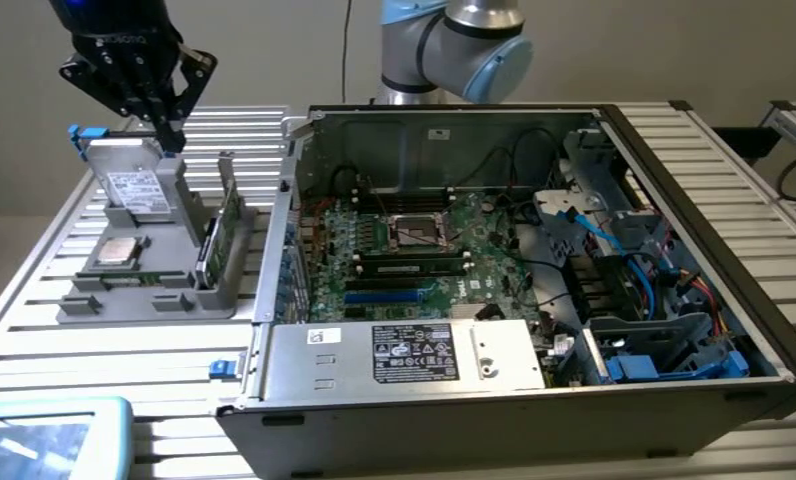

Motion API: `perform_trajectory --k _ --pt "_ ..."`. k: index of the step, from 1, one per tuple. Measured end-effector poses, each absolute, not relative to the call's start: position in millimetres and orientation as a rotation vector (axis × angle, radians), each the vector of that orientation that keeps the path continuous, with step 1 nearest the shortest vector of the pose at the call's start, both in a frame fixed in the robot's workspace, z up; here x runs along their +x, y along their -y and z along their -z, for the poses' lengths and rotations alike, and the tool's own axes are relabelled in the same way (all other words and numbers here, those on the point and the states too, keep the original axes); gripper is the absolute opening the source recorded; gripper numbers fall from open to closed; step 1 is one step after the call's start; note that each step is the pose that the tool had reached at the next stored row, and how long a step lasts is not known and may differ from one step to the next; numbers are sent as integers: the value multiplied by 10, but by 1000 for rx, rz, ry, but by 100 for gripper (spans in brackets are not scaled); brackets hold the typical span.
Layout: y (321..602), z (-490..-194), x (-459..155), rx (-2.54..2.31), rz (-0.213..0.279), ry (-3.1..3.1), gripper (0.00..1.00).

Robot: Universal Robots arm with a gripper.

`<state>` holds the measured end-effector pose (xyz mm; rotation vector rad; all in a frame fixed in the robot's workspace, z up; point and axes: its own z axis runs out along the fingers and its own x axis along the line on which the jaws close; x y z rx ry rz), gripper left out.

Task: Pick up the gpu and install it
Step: 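Reach for the gpu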

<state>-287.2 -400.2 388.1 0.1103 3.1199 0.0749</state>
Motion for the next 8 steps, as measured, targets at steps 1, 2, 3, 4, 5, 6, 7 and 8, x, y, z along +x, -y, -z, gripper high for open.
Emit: perform_trajectory --k 1,2,3,4,5,6,7,8 --pt "4002 -3882 -2873 110 -75 -3120 11" --pt "4002 -3882 -2873 110 -75 -3120 11" --pt "4002 -3882 -2873 111 -75 -3120 11" --pt "4002 -3881 -2873 111 -75 -3120 12" --pt "4002 -3881 -2873 111 -75 -3120 12" --pt "4002 -3881 -2873 111 -75 -3120 18" --pt "4002 -3881 -2873 111 -75 -3120 24" --pt "4002 -3881 -2873 111 -75 -3120 30"
